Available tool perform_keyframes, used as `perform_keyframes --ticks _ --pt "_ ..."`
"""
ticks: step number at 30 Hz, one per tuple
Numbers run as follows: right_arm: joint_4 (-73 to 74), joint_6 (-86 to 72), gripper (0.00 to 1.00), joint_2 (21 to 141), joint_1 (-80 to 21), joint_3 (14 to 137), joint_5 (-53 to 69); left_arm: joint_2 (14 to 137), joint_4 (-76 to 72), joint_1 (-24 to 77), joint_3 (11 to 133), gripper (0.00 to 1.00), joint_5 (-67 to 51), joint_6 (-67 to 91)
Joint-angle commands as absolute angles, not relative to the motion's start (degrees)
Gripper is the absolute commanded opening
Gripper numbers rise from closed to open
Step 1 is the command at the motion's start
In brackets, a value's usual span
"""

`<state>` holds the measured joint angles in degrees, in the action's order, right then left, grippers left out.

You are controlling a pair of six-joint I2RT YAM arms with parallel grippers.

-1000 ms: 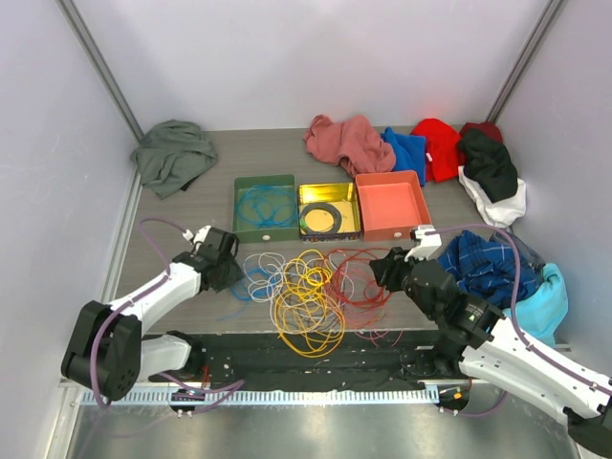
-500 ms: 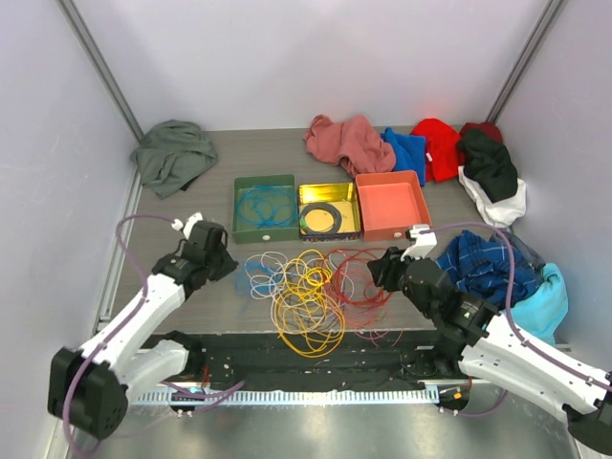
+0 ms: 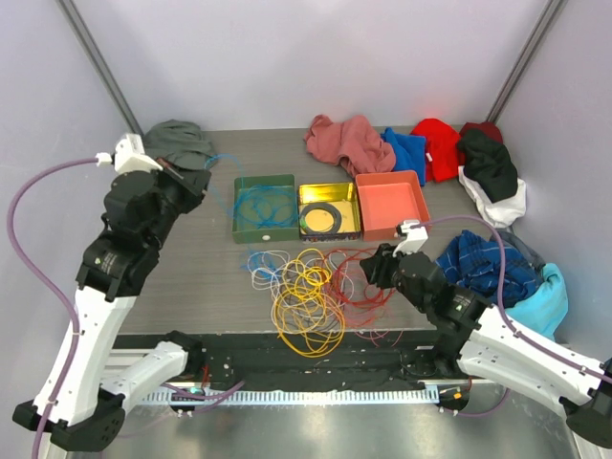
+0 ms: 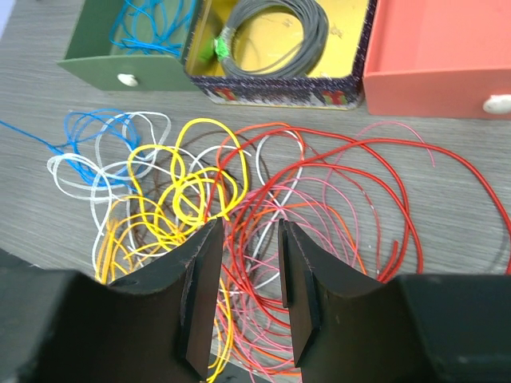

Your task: Untangle the cables

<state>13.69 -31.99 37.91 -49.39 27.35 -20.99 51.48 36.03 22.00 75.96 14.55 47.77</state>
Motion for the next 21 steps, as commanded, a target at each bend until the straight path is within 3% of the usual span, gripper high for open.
perform_keyframes --ticks 1,13,21 --pt "11.24 -31.29 0.41 38.06 -49.66 31.63 -19.60 53.52 33.14 21.89 83.92 0.00 12.85 46.58" --pt "12.83 -33.31 0.41 32.26 -49.66 31.29 -20.65 66.52 32.70 21.97 111.94 0.00 10.38 40.88" --pt "15.64 -34.19 0.41 28.74 -49.66 30.94 -21.36 77.60 32.96 21.88 116.72 0.00 12.39 39.55"
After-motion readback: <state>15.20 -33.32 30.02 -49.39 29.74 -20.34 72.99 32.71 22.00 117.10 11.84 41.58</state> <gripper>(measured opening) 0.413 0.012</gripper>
